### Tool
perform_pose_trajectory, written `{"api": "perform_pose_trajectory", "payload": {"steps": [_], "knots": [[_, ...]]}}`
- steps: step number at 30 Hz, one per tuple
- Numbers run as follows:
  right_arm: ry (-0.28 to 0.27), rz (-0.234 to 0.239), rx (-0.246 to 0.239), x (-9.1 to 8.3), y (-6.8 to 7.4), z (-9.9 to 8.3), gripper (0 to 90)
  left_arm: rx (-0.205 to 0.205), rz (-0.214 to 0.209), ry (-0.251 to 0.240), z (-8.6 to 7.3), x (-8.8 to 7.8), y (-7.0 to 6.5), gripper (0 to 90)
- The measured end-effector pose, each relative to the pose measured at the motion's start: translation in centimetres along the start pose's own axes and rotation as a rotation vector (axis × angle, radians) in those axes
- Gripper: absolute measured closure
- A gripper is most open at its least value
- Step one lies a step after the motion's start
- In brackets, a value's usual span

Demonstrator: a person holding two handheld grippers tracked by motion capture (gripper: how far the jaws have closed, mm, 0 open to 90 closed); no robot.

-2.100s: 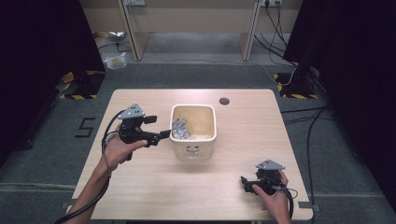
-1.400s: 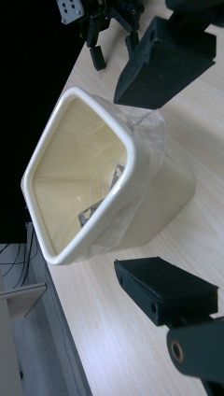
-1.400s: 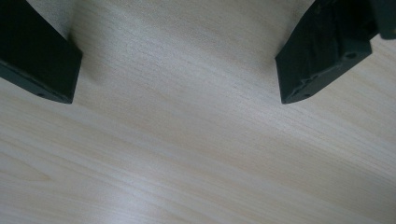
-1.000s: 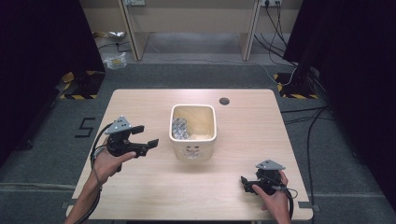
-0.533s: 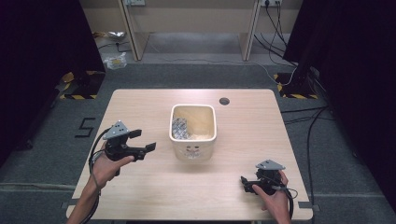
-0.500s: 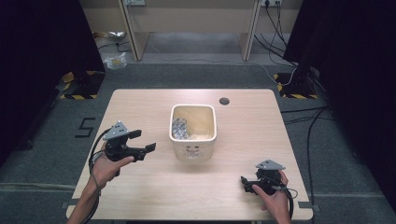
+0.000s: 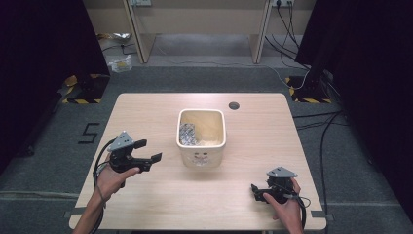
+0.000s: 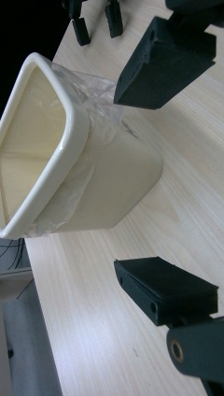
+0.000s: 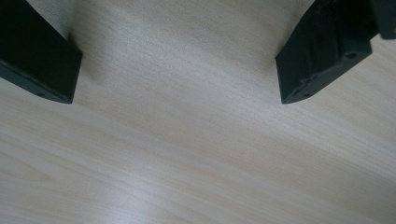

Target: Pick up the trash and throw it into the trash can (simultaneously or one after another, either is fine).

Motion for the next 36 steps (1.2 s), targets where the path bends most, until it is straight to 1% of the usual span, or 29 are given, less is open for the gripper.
{"api": "perform_pose_trajectory", "payload": {"steps": [7, 14, 18, 23, 29, 33, 36], "knots": [[0.0, 0.0, 0.0, 0.0, 0.0, 0.0, 0.2, -0.009, -0.016, -0.001, -0.8, 0.5, 0.1, 16.1], [-0.001, 0.0, 0.0, 0.0, 0.0, 0.0, 0.2, -0.023, -0.01, -0.005, -1.7, 0.5, 0.3, 16.1], [-0.001, -0.001, 0.001, 0.0, 0.0, 0.0, 0.2, -0.024, -0.007, -0.003, -2.0, 0.5, 0.4, 16.1], [-0.001, -0.001, 0.0, 0.0, 0.0, 0.0, 0.1, -0.023, -0.002, -0.014, -2.3, 0.4, 0.4, 16.1], [-0.001, -0.001, 0.001, 0.0, 0.0, 0.0, 0.2, -0.008, -0.013, -0.025, -2.6, 0.5, 0.2, 16.1], [-0.001, -0.001, 0.001, 0.0, 0.0, 0.0, 0.2, -0.008, -0.011, -0.023, -3.0, 0.6, 0.2, 16.1], [-0.001, -0.001, 0.0, 0.0, 0.0, 0.0, 0.2, -0.013, -0.009, -0.016, -3.6, 0.6, 0.2, 16.1]]}}
Point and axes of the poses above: each handheld gripper's, and its own axes: x roughly forward along the jaws, z roughly out of its top, y roughly to its left, the point moved 1 cm from there along x, roughly forward along the jaws, and after that the axes turned 13 degrees about -z, right-handed, at the moved point
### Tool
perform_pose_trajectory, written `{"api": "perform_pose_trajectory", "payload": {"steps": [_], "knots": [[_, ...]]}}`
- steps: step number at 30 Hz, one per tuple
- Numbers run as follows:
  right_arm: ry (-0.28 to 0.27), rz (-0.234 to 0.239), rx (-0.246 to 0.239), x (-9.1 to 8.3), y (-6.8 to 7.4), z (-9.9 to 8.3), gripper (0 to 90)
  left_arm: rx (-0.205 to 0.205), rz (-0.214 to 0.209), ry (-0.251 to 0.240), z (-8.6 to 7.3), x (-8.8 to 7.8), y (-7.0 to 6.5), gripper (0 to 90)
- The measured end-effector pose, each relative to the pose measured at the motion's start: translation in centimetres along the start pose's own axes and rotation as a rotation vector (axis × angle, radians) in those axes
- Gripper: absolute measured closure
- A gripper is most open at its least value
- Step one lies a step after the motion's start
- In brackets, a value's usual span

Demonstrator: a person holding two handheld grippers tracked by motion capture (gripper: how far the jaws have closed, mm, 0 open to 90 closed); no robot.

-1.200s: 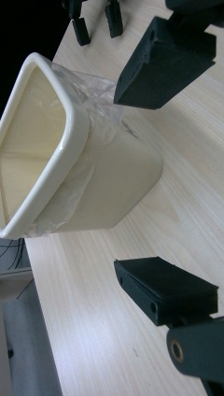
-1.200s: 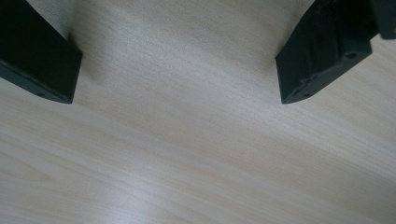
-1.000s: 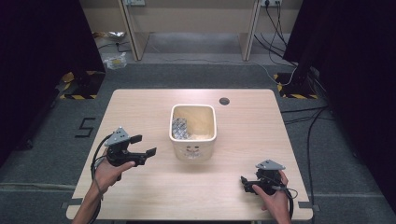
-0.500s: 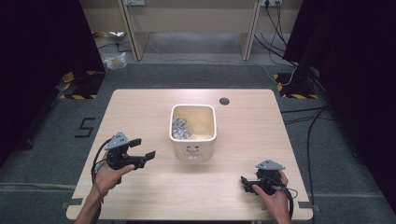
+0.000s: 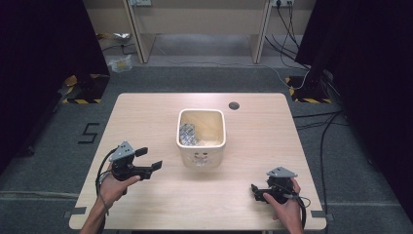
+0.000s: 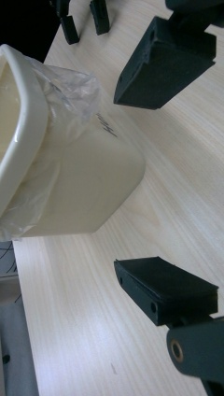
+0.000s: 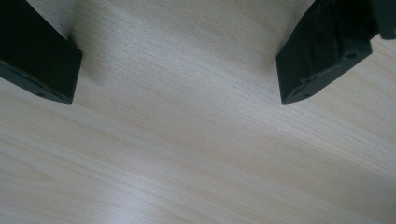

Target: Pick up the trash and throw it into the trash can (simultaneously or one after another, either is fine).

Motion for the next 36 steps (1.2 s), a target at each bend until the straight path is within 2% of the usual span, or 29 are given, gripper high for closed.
{"api": "perform_pose_trajectory", "payload": {"steps": [17, 24, 36], "knots": [[0.0, 0.0, 0.0, 0.0, 0.0, 0.0, 0.1, -0.004, -0.004, 0.009, -2.3, -0.1, 0.0, 16.1], [0.0, 0.0, 0.0, 0.0, 0.0, 0.0, 0.1, -0.009, 0.005, 0.048, -3.7, 0.4, 0.1, 16.1], [0.0, 0.0, 0.0, 0.0, 0.0, 0.0, 0.2, -0.028, 0.01, 0.085, -5.4, 0.6, 0.4, 16.1]]}}
Point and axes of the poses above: each handheld gripper's, and its own axes: x roughly forward along the jaws, z roughly out of its top, y roughly to its left, the point moved 1 cm from there along x, roughly forward along the jaws, and after that the axes turned 13 degrees about -z, right-handed, at the moved point
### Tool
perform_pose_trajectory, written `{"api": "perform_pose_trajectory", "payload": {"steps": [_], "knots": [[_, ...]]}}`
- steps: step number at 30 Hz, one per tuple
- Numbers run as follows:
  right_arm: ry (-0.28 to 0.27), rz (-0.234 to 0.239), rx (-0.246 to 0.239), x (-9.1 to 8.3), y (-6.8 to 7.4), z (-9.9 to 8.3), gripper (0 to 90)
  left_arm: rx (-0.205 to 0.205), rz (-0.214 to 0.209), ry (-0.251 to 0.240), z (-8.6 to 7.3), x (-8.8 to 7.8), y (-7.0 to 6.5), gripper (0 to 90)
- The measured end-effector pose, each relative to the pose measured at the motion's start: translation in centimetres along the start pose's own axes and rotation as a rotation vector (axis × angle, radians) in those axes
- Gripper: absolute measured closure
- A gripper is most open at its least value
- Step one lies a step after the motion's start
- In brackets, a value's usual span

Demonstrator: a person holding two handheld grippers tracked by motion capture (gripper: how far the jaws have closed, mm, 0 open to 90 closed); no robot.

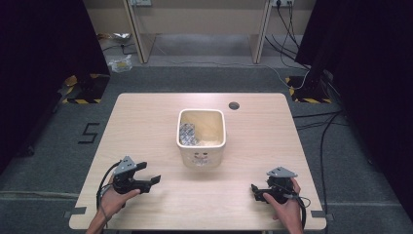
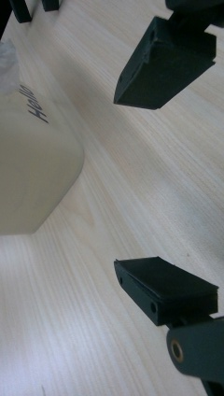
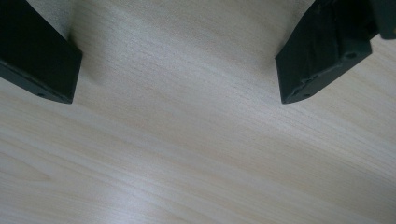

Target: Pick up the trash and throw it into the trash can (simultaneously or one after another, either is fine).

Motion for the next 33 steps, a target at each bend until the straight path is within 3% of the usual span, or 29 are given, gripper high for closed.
{"api": "perform_pose_trajectory", "payload": {"steps": [6, 15, 29, 33], "knots": [[0.0, 0.0, 0.0, 0.0, 0.0, 0.0, 0.2, 0.01, 0.027, 0.029, -0.8, 0.0, 0.0, 16.0], [0.0, 0.0, 0.0, 0.0, 0.0, 0.0, 0.2, 0.011, 0.043, 0.033, -1.5, -0.6, -0.3, 16.1], [0.0, 0.0, 0.0, 0.0, 0.0, 0.0, 0.1, 0.031, 0.048, 0.069, -2.8, -1.4, -1.5, 16.1], [0.0, 0.0, 0.0, 0.0, 0.0, 0.0, 0.2, 0.054, 0.061, 0.09, -3.1, -1.5, -2.0, 16.1]]}}
Point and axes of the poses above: each handheld gripper's, and its own axes: x roughly forward along the jaws, z roughly out of its top, y roughly to its left, the point moved 1 cm from there along x, roughly forward along the jaws, and after that the axes turned 13 degrees about -z, right-handed, at the moved point
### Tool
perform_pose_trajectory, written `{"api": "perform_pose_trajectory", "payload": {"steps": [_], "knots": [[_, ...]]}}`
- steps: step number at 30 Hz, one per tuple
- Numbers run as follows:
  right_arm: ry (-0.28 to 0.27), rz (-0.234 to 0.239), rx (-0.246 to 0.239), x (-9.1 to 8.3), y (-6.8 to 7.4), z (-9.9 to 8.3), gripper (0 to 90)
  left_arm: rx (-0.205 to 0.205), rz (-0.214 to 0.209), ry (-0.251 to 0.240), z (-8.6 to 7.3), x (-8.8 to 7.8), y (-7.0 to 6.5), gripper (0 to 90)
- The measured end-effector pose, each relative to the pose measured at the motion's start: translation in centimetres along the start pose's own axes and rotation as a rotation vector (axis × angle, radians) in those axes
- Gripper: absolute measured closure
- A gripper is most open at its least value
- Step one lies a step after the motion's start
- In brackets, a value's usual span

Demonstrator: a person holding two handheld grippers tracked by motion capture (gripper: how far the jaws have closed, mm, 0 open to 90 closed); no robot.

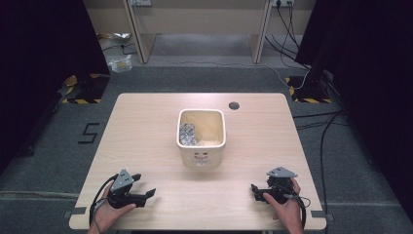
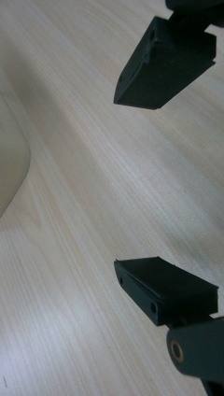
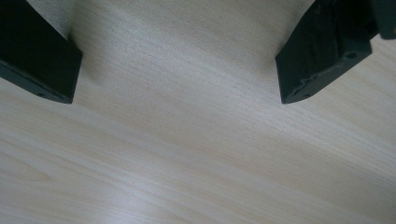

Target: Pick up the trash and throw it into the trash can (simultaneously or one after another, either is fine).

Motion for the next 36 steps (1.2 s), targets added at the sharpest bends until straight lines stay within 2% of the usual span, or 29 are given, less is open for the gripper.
{"api": "perform_pose_trajectory", "payload": {"steps": [6, 21, 24, 36], "knots": [[0.0, 0.0, 0.0, 0.0, 0.0, 0.0, 0.2, 0.013, -0.004, 0.021, -0.2, 0.2, -0.3, 16.1], [0.0, 0.0, 0.0, 0.0, 0.0, 0.0, 0.2, -0.011, 0.011, 0.053, -1.6, -0.3, -0.3, 16.0], [0.0, 0.0, 0.0, 0.0, 0.0, 0.0, 0.2, -0.01, 0.037, 0.101, -1.7, -0.2, -0.2, 14.6], [0.0, 0.0, 0.0, 0.0, 0.0, 0.0, 0.2, -0.015, 0.028, 0.103, -1.7, -0.1, -0.1, 14.0]]}}
Point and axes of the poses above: each handheld gripper's, and its own axes: x roughly forward along the jaws, z roughly out of its top, y roughly to its left, the point moved 1 cm from there along x, roughly forward along the jaws, and after that the axes turned 13 degrees about -z, right-handed, at the moved point
